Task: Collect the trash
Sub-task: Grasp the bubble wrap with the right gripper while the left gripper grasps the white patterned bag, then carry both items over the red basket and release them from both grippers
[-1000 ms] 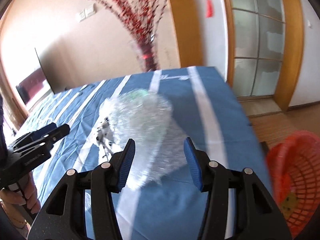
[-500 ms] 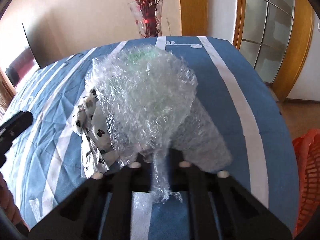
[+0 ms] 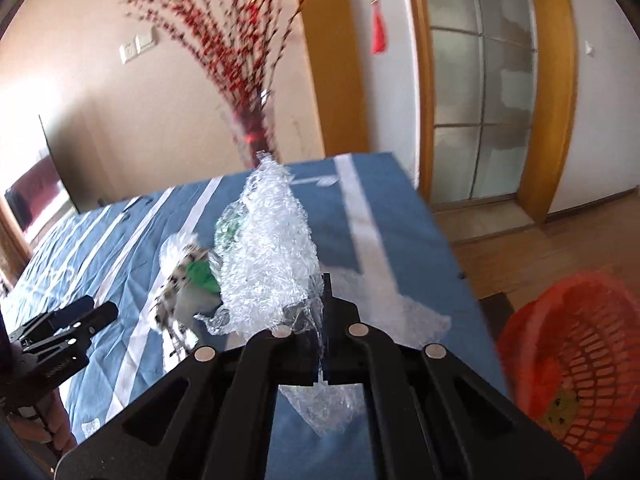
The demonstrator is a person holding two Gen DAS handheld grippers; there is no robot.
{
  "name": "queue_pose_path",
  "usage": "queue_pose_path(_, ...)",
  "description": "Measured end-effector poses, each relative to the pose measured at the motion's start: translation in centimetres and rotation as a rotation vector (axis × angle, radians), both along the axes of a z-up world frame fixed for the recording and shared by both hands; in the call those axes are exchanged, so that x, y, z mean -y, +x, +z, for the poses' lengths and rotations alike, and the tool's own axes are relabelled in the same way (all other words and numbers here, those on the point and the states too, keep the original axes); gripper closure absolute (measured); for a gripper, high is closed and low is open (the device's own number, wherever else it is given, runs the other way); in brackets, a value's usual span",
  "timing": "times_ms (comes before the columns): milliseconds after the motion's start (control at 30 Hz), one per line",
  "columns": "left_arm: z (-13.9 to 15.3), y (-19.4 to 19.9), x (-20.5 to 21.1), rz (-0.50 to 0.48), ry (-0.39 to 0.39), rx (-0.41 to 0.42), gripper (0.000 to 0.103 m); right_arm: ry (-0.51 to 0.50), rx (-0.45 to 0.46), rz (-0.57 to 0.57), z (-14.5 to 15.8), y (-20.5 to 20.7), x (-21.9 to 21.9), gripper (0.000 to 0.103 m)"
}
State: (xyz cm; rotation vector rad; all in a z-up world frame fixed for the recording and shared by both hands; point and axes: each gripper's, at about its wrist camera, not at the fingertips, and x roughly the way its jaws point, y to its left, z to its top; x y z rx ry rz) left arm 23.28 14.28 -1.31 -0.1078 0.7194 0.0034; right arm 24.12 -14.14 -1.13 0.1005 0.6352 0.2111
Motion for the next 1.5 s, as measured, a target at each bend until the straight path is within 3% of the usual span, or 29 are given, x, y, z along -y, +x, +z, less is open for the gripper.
queue_pose_path(133, -0.4, 1.8, 2.2, -0.029, -0.007, -0.016, 0.037, 0.013, 0.0, -0.04, 0.0, -0.1, 2.1, 0.102)
queue_pose_path(367, -3.1, 5.4, 4.5, -0.013, 0.049, -0.106, 0.037, 0.008, -0.021, -0.058, -0.9, -0.3, 3.2, 0.102)
queue_pose_path(400, -3.4, 5.7, 4.5, -0.005, 0.055, -0.117, 0.04, 0.007, -0.022, -0.059, -0.9, -0.5, 3.2, 0.102)
queue_pose_path(467, -4.1, 6.1, 4.2, -0.003, 0.03, -0.142, 0.073, 0.009, -0.023, -0.06, -0.9, -0.6, 3.4, 0.102)
queue_pose_path(567, -4.2, 5.8, 3.3, 0.0, -0.01, -0.146, 0.087, 0.02, -0.019, -0.061, -0.7, -0.7, 3.8, 0.102)
queue_pose_path(1000, 2.8, 1.2, 1.6, -0.006, -0.003, 0.011, 0.089, 0.073, 0.043, -0.055, 1.9, -2.7, 5.0, 0.102)
queue_pose_path(1267, 5.3, 0.0, 6.5, -0.122, -0.005, 0.051, 0.089, 0.078, 0.081, -0.098, 3.4, -4.5, 7.5, 0.102)
queue_pose_path(1500, 5.9, -0.4, 12.3, -0.258, -0.028, 0.057, 0.088, 0.081, 0.094, -0.2, 4.0, -6.4, 12.7, 0.102)
